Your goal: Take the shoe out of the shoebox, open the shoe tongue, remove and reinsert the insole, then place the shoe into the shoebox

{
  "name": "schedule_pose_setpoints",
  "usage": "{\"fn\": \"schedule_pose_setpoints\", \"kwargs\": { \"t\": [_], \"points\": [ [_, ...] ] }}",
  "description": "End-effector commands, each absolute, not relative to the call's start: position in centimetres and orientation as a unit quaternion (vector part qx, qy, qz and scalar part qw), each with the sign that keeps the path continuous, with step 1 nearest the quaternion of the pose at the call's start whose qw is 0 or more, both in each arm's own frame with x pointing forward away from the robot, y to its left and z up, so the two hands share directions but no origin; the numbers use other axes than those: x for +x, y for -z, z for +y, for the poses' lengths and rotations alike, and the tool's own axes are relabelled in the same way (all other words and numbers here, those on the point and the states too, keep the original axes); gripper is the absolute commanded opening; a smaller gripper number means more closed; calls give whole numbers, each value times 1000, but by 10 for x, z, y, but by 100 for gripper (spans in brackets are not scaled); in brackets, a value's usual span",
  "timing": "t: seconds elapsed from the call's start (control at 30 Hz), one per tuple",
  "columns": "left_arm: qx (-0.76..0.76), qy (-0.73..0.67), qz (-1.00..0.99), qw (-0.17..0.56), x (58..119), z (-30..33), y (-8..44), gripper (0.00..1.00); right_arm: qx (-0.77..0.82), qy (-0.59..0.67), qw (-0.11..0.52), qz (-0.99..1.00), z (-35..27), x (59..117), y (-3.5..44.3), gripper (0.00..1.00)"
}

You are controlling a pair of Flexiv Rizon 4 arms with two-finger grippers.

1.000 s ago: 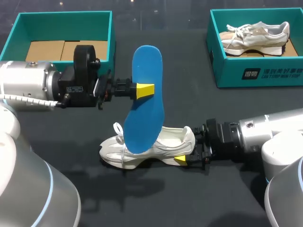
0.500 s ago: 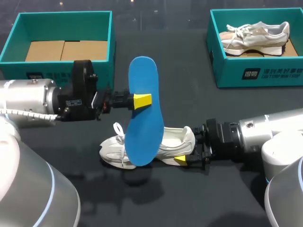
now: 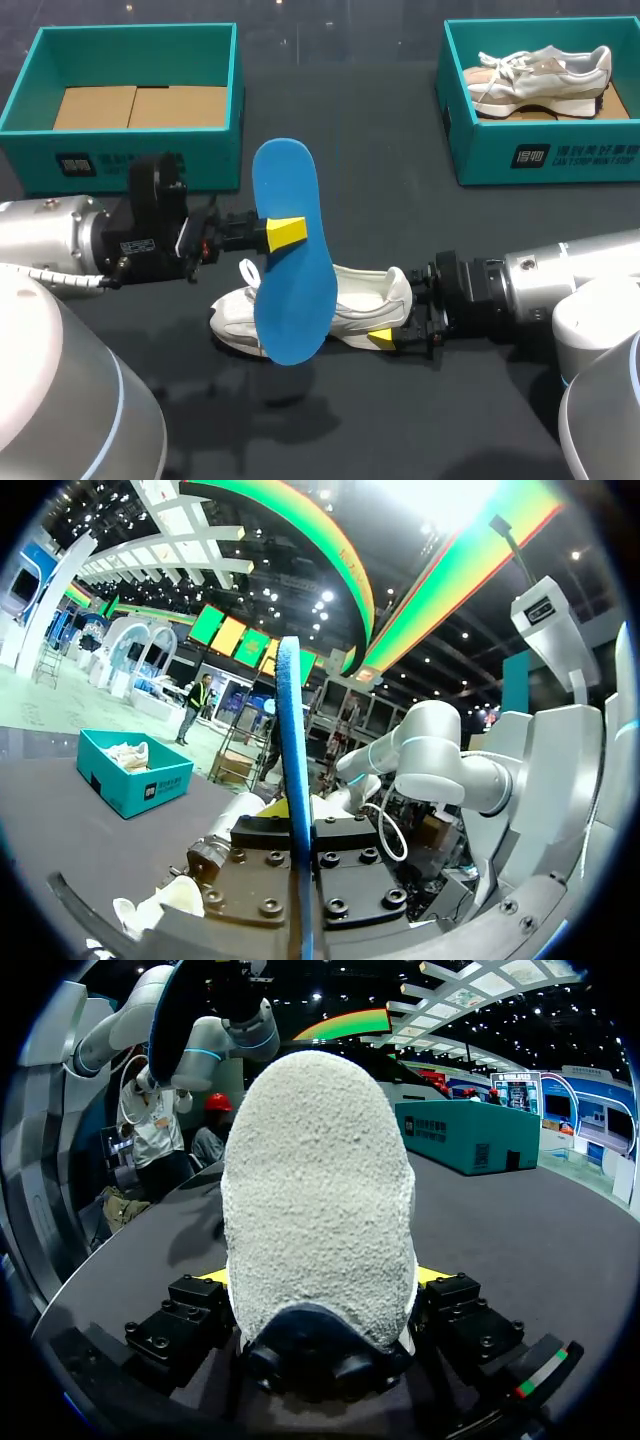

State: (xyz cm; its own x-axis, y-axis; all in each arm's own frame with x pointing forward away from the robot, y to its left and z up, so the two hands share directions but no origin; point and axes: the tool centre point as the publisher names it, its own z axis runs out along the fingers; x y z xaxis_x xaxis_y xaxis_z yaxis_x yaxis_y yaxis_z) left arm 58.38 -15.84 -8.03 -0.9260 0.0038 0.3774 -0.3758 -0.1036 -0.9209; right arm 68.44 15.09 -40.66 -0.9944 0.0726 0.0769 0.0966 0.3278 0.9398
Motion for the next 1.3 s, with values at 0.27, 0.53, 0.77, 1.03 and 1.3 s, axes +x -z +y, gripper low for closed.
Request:
{"fn": "schedule_pose_setpoints", "kwargs": {
  "t": [0.27,0.53,0.77,1.03,1.3],
  "points": [
    [145,-729,-657,126,578,-156,79,0,-52,574,11,-817,151,685,407,0],
    [145,-729,-657,126,578,-156,79,0,-78,542,26,-836,143,683,410,100],
    [145,-729,-657,126,578,-156,79,0,-107,470,51,-875,128,679,402,100],
    [145,-729,-657,126,578,-156,79,0,-124,370,86,-917,114,676,389,100],
    [145,-729,-657,126,578,-156,79,0,-142,274,107,-945,109,676,377,100]
  ]
}}
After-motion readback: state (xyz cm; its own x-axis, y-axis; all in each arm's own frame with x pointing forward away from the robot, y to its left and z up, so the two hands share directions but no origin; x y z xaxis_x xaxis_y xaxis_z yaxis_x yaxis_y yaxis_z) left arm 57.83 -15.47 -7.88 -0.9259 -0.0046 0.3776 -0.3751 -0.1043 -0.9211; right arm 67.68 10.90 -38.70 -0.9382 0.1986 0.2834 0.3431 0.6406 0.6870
